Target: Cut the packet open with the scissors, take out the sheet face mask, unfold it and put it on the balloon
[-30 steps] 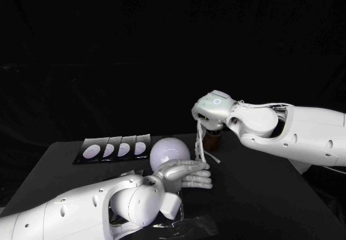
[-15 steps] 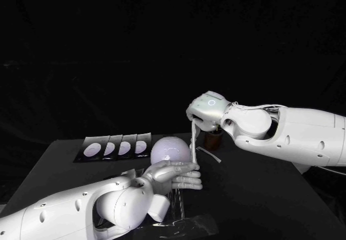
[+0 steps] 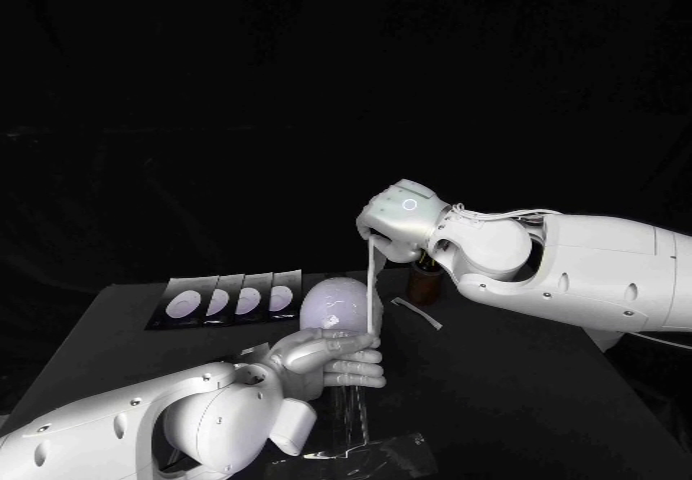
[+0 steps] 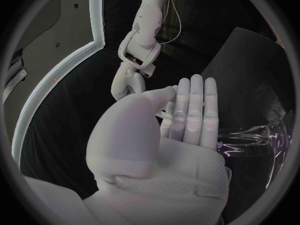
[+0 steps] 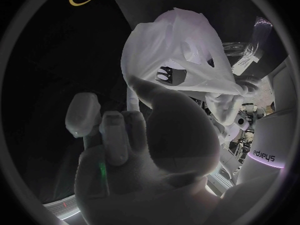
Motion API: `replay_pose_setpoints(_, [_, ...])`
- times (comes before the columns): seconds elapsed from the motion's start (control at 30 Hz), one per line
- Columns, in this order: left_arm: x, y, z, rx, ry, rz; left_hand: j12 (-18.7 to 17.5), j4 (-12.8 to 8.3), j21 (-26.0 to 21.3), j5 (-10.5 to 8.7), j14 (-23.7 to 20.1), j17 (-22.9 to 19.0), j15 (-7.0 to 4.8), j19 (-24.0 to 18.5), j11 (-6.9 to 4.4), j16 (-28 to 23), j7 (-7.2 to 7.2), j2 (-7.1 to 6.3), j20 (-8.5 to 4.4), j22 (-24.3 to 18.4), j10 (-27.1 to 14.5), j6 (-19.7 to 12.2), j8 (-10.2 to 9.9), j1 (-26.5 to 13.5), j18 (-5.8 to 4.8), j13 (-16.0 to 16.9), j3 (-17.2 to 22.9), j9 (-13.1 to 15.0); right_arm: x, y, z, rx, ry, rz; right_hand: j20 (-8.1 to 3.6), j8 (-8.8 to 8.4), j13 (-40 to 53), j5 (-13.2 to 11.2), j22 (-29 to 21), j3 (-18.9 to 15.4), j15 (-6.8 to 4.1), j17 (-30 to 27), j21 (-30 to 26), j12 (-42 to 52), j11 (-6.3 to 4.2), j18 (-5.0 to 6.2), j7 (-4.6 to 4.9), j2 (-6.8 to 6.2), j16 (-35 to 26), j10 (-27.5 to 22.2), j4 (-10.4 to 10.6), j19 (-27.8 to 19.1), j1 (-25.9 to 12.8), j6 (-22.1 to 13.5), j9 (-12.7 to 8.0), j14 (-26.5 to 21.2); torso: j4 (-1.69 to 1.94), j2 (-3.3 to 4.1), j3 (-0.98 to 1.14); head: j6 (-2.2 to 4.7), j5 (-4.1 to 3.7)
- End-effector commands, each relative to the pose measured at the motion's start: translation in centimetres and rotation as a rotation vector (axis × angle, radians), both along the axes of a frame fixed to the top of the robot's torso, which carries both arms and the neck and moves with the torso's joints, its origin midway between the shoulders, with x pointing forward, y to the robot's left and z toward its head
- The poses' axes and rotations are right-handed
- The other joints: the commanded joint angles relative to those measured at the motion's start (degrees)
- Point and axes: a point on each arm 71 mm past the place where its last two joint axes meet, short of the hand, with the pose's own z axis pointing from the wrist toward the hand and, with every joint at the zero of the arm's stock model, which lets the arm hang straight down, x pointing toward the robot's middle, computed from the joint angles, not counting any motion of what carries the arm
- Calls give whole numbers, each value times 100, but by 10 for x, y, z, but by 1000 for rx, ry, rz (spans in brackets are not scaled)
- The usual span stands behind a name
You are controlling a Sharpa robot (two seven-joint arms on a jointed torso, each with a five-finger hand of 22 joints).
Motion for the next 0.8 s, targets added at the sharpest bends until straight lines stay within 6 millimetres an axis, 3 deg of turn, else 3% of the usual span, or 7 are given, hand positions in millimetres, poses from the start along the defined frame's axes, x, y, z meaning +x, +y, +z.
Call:
replay_pose_setpoints(0.03, [-3,0,4,-31,-16,-71,-20,-12,29,31,-4,3,-19,-30,9,27,3,29,-18,8,22,26,18,41,71,3,20,676,0,4,7,0,-42,6,-4,20,1359,16,9,14,-55,1505,17,16,-31,-65,-5,-42,40,520,20,-5,-3,19,5,599,4,7,-6,8,-9])
replay_pose_setpoints(0.33, [2,17,7,-22,-34,-69,-21,-16,32,31,-6,3,-19,-33,10,26,4,26,-18,11,21,27,17,41,71,3,22,677,3,21,11,-20,-41,43,-5,20,1354,16,-2,18,-56,1505,-3,11,-31,-60,-4,-45,40,518,21,-15,1,18,4,599,3,6,-6,8,-11])
replay_pose_setpoints(0.8, [15,42,0,26,-39,1,-21,-18,37,30,-5,3,-18,-36,10,26,4,27,-17,15,23,29,17,39,71,3,25,678,17,50,-4,-59,-3,93,-7,16,1301,16,-67,30,-55,1505,-118,-53,-25,-37,5,-84,40,490,16,-74,21,-8,1,599,3,26,-9,-47,-7])
